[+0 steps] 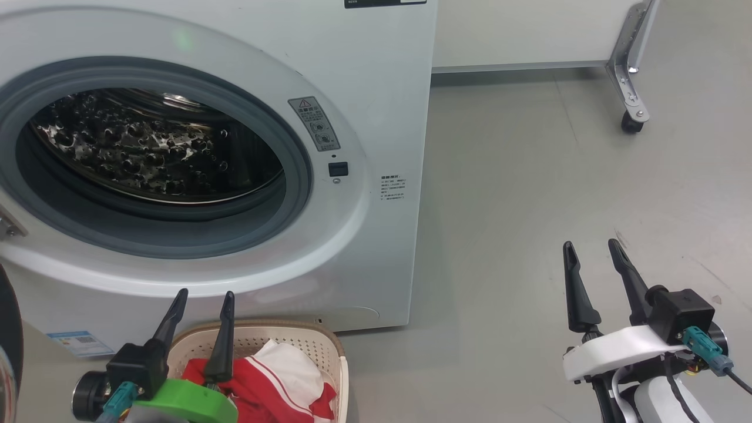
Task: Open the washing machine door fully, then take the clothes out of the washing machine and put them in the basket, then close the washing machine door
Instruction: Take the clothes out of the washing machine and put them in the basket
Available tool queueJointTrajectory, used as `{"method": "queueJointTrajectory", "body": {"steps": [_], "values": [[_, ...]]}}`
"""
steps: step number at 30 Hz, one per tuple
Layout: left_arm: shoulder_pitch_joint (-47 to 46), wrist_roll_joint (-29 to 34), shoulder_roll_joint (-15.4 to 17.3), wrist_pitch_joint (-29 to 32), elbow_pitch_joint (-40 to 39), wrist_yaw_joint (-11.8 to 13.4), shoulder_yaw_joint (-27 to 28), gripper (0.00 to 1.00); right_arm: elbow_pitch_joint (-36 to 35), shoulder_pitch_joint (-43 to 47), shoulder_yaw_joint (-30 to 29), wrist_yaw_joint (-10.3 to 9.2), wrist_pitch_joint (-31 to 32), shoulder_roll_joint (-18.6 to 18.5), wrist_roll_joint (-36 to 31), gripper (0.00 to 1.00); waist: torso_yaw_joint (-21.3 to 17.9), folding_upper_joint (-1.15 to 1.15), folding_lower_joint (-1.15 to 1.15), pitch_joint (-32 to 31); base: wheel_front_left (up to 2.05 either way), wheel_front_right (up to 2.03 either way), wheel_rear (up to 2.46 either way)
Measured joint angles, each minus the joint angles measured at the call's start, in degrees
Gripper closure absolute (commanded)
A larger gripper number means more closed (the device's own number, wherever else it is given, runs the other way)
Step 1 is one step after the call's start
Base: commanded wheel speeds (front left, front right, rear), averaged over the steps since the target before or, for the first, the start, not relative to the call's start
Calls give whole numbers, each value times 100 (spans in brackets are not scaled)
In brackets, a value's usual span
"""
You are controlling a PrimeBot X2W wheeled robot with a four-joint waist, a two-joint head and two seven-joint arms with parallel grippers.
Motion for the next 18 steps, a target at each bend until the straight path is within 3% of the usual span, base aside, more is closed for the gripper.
{"method": "queueJointTrajectory", "body": {"steps": [18], "values": [[106,-1,0,0,-279,4,-53,0,-23,15,-18,-7,-16,0,-7,0,4,0,0,-18,0,0,0]]}}
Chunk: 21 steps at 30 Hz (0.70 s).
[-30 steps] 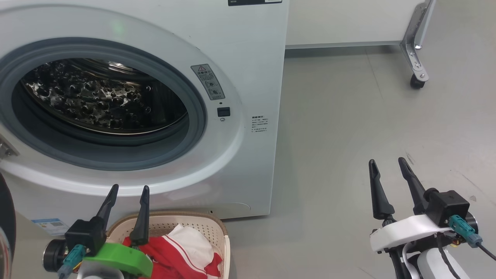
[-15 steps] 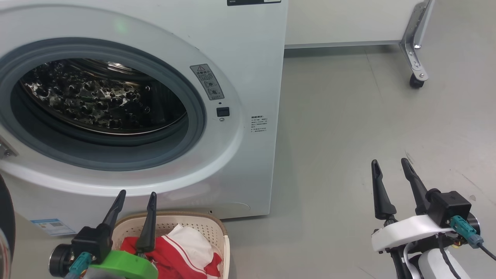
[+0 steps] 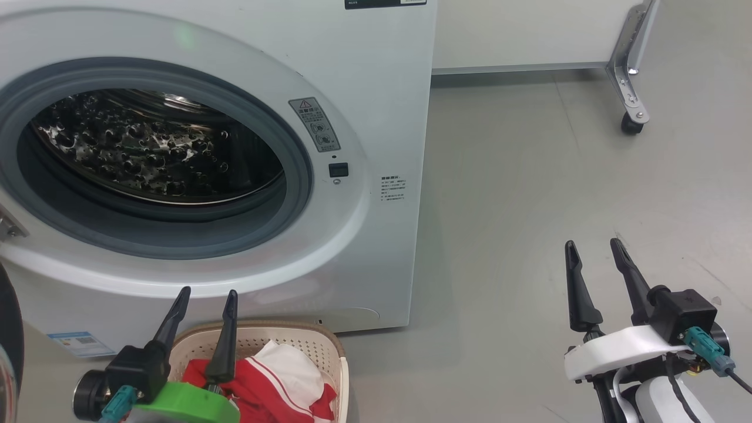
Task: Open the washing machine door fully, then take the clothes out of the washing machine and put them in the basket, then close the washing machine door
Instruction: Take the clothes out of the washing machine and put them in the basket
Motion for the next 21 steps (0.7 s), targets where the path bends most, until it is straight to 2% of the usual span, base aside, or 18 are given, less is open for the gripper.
{"method": "queueJointTrajectory", "body": {"steps": [21], "values": [[31,-83,0,0,-69,55,-52,0,-43,0,-4,-48,0,0,0,0,23,0,0,43,0,0,0]]}}
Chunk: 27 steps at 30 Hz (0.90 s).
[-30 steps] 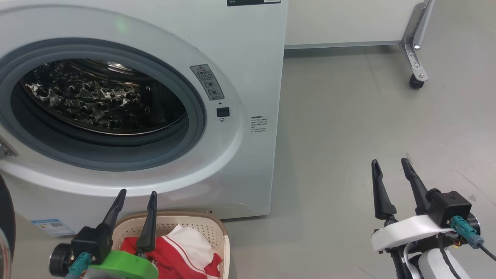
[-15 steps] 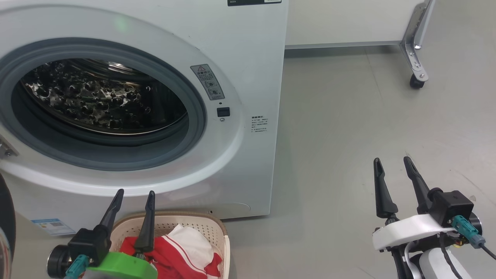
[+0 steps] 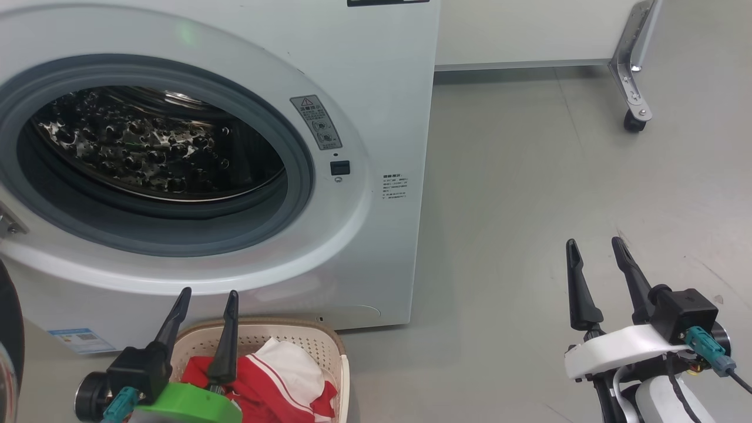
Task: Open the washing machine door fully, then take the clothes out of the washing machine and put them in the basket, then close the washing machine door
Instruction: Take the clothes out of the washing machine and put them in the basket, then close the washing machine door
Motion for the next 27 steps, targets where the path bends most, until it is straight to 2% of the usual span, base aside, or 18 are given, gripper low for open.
{"method": "queueJointTrajectory", "body": {"steps": [13,27], "values": [[4,-21,0,0,-8,23,-25,0,0,0,18,0,1,4,0,0,4,0,0,6,-20,20,0],[4,-21,0,0,-4,53,-53,0,2,-1,26,0,1,13,0,0,-13,0,0,3,-75,75,0]]}}
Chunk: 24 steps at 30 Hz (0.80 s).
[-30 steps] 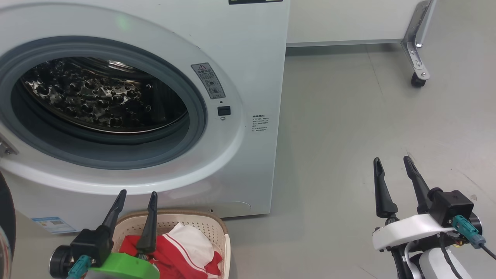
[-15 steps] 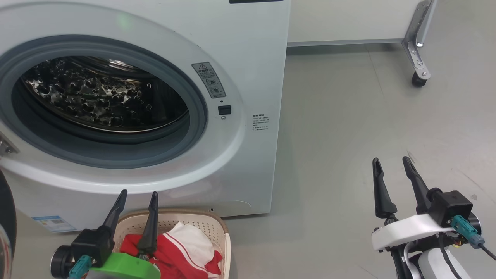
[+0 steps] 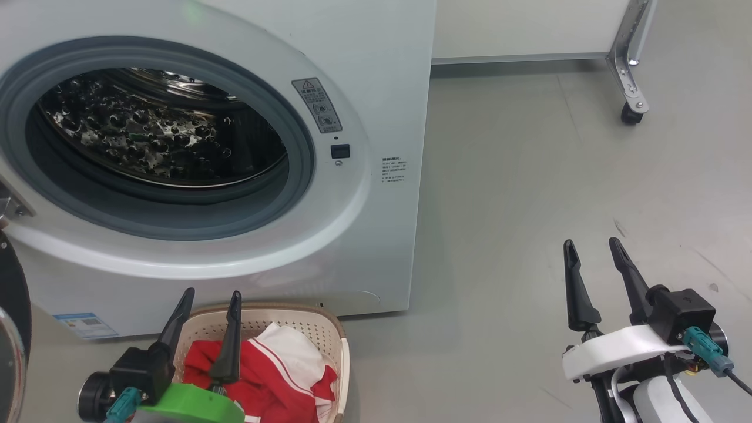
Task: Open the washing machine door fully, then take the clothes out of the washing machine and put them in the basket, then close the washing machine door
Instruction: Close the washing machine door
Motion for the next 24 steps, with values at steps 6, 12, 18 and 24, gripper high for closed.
{"method": "queueJointTrajectory", "body": {"steps": [6,12,18,24], "values": [[0,0,0,0,-2,19,-27,0,3,0,1,0,0,1,0,0,2,0,0,-6,-114,114,0],[0,0,0,0,-2,25,-34,0,3,0,3,0,-1,2,0,0,5,0,0,-19,-139,139,0],[-6,156,-2,-1,-213,25,-51,0,8,0,5,0,-1,3,0,0,7,0,0,-34,-142,142,0],[1,188,-1,-1,-191,69,-44,0,12,0,21,1,-1,4,0,0,4,0,0,-49,-117,117,0]]}}
